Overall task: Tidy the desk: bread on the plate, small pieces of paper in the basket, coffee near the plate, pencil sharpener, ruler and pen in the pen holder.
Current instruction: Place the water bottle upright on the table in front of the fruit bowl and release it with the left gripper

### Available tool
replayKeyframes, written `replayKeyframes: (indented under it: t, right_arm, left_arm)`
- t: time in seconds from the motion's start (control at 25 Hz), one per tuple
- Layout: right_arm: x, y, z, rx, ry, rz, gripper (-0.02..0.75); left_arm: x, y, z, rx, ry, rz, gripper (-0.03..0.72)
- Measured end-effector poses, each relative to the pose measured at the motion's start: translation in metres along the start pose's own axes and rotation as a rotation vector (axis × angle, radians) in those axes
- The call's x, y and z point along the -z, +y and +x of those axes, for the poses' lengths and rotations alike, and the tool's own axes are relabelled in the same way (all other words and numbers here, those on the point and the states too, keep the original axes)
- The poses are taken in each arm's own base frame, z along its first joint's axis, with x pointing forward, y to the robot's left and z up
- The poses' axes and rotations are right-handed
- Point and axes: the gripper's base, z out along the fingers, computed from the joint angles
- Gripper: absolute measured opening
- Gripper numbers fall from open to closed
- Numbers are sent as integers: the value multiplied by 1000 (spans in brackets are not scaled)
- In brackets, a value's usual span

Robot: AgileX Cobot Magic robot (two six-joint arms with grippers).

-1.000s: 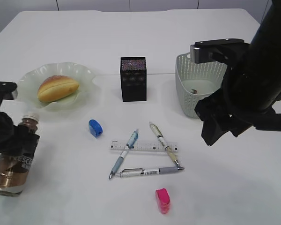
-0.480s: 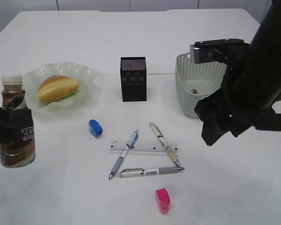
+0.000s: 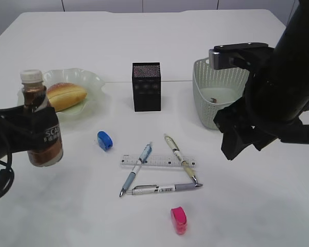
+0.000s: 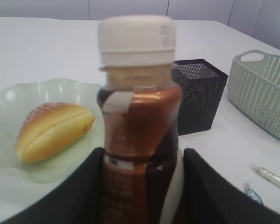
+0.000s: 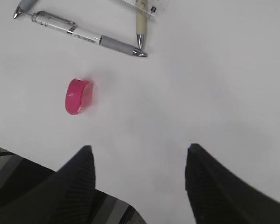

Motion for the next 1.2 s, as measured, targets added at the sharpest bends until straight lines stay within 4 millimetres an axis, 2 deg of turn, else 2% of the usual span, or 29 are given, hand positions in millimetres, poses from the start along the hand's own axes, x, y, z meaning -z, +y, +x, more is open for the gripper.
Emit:
replayKeyframes:
  t: [0.12,0.24,0.52,0.92,1.2]
  right_arm:
    - [0,0,0,0,0,0,451]
    - [0,0,0,0,0,0,451]
    - [0,0,0,0,0,0,451]
    - [0,0,0,0,-2,0,451]
    - [0,0,0,0,-3,0,452]
  left_arm:
    - [-7,3,21,9,69,-5,356]
    - [-9,5,34,15,117,-11,356]
    - [-12,10,47,32,149,-50,356]
    - [-31,14,64,32,60,-44,355]
    - [-37,15,67,27,49,-42,379]
